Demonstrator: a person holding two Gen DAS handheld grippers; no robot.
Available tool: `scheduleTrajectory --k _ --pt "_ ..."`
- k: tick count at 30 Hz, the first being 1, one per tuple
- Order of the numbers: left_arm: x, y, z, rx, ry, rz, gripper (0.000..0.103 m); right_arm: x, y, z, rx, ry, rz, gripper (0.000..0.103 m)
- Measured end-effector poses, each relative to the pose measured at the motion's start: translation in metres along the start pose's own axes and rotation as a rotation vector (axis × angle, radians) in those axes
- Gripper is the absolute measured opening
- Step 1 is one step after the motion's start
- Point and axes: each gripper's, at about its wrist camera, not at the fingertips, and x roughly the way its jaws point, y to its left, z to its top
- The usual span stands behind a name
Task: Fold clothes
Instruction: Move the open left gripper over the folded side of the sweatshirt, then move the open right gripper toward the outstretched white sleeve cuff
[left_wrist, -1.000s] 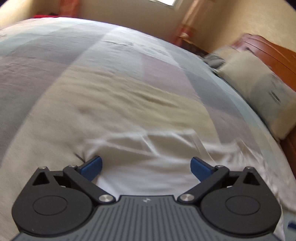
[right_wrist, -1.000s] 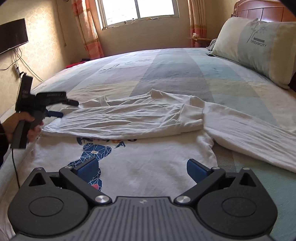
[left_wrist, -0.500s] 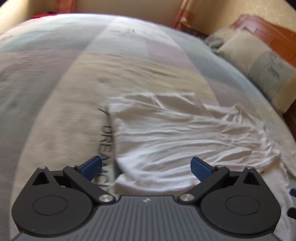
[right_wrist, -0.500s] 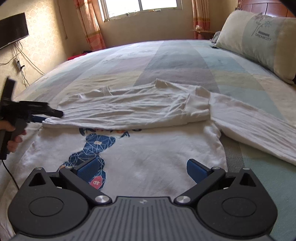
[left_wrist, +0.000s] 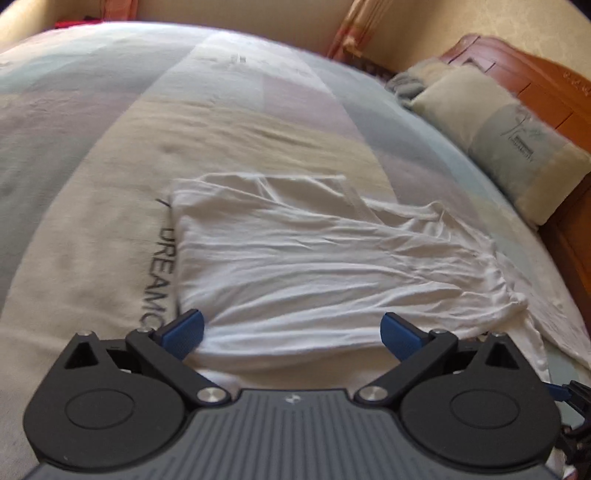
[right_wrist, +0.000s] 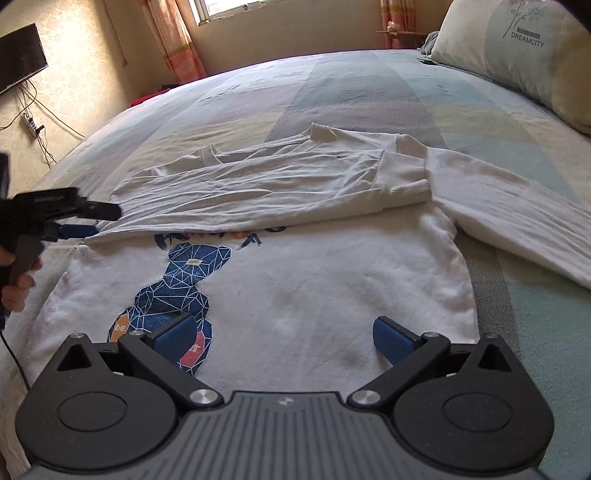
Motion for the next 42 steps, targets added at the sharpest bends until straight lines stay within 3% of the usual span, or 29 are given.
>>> scheduleTrajectory --k 7,14,22,27,31,35,42 --pt "-0.023 -0.044 -0.003 0.189 -0.050 -0.016 0.102 0.005 0.005 -0.003 -0.032 0.011 -0.032 0.103" --pt "0.011 -0.052 -0.029 0.236 0.091 0.117 0.101 0.012 0.011 -0.006 -0.077 0.012 -0.075 0.103" --pt "-0.064 -0.079 -0.051 0.341 0.040 0.059 0.102 0.015 0.018 -0.011 -0.163 0.014 -0.105 0.103" --pt "-0.070 -0.089 -0.089 0.386 0.058 -0.001 0.102 -0.002 0.027 -0.011 -0.195 0.029 -0.111 0.103" --pt "-0.061 -0.089 -0.125 0.400 0.108 -0.007 0.102 -0.036 0.039 -0.035 -0.198 -0.007 -0.050 0.103" --pt "-0.072 -0.083 -0.149 0.439 0.060 -0.003 0.102 -0.044 0.050 -0.080 -0.277 0.074 -0.089 0.103" --pt "-0.086 -0.079 -0.166 0.415 0.014 0.005 0.102 -0.076 0.039 -0.105 -0.172 0.069 -0.147 0.103"
